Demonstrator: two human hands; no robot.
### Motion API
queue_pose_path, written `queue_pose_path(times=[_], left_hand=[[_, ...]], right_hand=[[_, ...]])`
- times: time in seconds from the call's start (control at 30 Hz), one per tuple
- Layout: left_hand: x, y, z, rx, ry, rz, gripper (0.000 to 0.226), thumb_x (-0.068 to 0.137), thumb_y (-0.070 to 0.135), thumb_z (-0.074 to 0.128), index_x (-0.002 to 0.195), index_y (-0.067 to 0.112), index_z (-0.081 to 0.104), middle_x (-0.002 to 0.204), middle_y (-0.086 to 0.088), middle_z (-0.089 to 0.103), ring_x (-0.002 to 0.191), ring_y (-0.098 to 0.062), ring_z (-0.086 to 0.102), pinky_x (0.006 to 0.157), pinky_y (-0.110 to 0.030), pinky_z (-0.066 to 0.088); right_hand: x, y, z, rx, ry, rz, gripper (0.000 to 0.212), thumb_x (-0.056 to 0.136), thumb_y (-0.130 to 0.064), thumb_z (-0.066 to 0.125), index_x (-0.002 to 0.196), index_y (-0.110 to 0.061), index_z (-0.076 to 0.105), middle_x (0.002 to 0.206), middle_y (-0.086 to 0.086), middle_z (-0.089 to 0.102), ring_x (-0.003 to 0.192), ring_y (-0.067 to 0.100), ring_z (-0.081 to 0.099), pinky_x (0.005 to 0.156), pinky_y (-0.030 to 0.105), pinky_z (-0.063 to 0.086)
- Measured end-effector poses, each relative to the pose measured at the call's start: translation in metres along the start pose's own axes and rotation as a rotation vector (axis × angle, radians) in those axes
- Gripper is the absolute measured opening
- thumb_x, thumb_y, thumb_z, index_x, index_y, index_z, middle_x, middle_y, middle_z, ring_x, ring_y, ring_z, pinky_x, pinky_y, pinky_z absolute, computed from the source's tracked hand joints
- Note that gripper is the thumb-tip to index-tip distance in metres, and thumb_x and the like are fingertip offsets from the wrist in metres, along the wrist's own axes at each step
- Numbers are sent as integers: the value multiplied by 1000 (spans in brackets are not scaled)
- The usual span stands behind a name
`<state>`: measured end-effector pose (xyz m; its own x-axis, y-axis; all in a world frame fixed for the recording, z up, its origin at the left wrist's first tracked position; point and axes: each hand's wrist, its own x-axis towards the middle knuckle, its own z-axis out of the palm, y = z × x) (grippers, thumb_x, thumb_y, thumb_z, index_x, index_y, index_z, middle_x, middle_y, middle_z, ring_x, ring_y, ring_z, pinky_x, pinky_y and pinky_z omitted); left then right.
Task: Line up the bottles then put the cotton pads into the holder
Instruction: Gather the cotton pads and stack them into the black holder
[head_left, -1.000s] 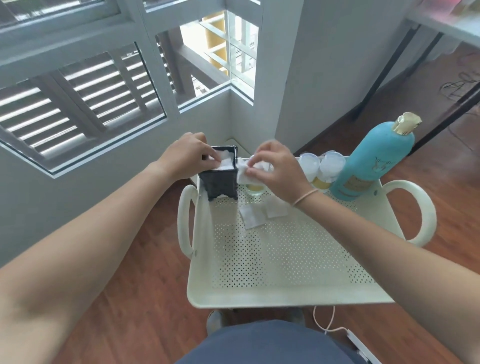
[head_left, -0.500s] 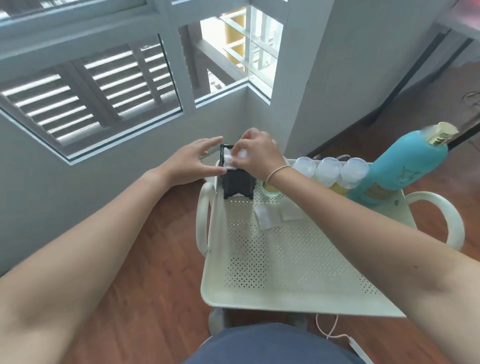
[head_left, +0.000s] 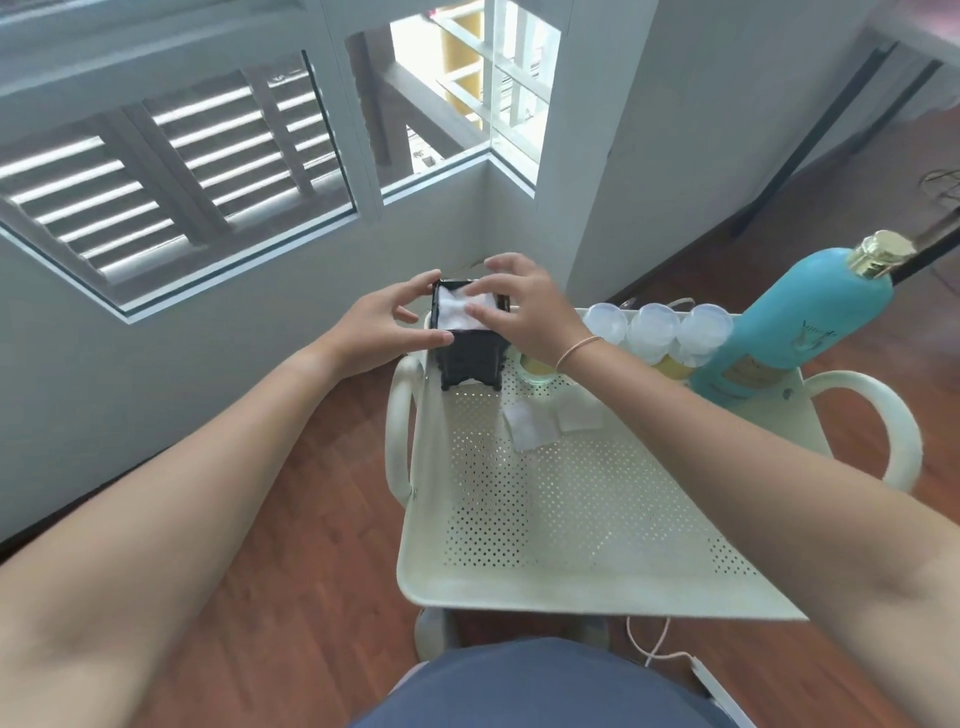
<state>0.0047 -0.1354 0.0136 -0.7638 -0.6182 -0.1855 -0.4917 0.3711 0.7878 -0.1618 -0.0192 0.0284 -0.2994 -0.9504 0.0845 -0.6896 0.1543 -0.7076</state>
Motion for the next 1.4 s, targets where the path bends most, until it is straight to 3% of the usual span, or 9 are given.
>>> queue_pose_path(times=[0.2,0.3,0.4,0.5,0.6,0.9,1.1,1.23,1.4], left_hand=[[-1,0,2,1,8,-4,72,73,44,72,133,48,34,125,22,46,101,-8,57,78,-20,39],[-3,1,3,-21,11,-7,70,74,42,72,132,50,34,123,24,47,99,-5,58,79,-19,39],[-5,2,4,-51,8,-13,70,74,41,72,132,50,34,123,25,48,98,-1,59,78,-16,40],[-6,4,4,-64,6,-19,70,75,39,72,133,49,34,124,24,48,93,6,59,72,-8,39],[-6,5,4,-59,1,-17,70,76,37,71,134,47,34,125,23,46,89,11,59,67,-6,39],[-6,6,3,-53,-7,-23,71,77,36,71,136,45,33,123,24,45,90,8,58,60,1,40],[-5,5,2,-69,-14,-23,71,75,37,72,135,45,34,123,21,47,91,6,60,62,-2,41],[-5,4,2,-66,-10,-22,71,75,37,72,135,45,34,123,20,48,91,5,60,65,-6,42],[-3,6,0,-57,-3,-30,72,74,35,73,135,42,36,121,18,50,92,3,59,60,5,39]], right_hand=[[-58,25,-17,51,296,-147,10,81,-22,64,85,-14,67,93,10,61,93,18,54,88,25,41],[-94,56,-8,-30,197,-57,9,81,-21,64,86,-13,66,88,8,61,86,16,52,81,31,46],[-111,89,5,-150,56,162,13,81,-19,64,93,-14,68,96,10,61,92,24,52,81,36,43],[-111,105,13,-273,13,323,22,82,-19,59,102,-14,67,103,16,59,95,35,53,82,40,46],[-108,108,19,-362,15,368,23,82,-20,57,102,-15,67,102,18,59,93,37,53,79,41,47],[-104,107,20,-335,32,409,15,78,-18,63,89,-10,70,97,17,59,93,36,53,77,40,45],[-113,91,19,-216,157,270,8,78,-18,66,79,-12,69,86,13,60,83,29,52,72,38,41],[-106,74,32,-252,83,174,10,79,-20,65,79,-11,68,85,11,62,82,28,52,71,38,42],[-96,73,48,-378,-92,235,18,81,-26,60,92,-14,67,100,11,59,95,31,51,78,39,45]])
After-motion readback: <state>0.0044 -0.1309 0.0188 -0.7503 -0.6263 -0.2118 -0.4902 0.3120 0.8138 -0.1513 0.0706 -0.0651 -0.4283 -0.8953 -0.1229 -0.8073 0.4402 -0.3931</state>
